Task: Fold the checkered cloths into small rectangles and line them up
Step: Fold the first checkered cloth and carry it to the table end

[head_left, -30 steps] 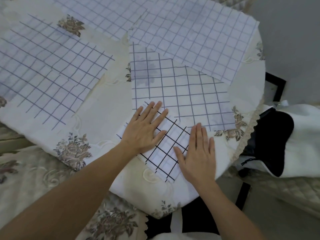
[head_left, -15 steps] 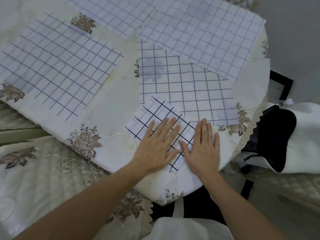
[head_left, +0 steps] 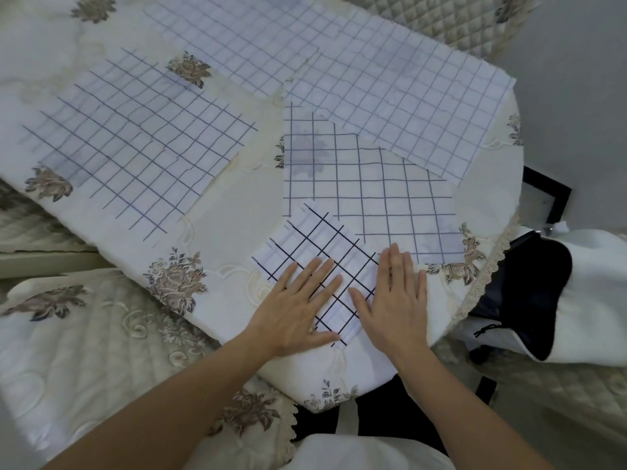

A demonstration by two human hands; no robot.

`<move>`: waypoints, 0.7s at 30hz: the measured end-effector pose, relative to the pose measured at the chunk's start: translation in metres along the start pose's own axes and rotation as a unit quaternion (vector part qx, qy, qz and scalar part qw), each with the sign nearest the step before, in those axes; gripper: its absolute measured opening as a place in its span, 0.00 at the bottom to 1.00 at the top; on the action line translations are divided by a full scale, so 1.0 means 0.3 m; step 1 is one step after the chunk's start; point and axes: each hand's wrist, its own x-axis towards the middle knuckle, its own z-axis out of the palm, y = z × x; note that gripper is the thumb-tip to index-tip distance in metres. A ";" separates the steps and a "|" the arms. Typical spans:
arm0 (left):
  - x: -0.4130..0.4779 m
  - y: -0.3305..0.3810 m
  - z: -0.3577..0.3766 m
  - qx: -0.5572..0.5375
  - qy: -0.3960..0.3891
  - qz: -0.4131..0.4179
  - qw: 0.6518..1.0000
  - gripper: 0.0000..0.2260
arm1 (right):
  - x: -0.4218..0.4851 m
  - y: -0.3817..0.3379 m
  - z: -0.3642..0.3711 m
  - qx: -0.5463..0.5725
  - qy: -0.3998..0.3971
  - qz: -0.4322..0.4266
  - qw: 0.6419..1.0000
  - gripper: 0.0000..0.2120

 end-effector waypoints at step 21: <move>0.223 -0.063 -0.044 -0.083 0.092 -0.206 0.971 0.30 | 0.138 -0.009 -0.046 -0.019 0.018 -0.155 0.988 0.30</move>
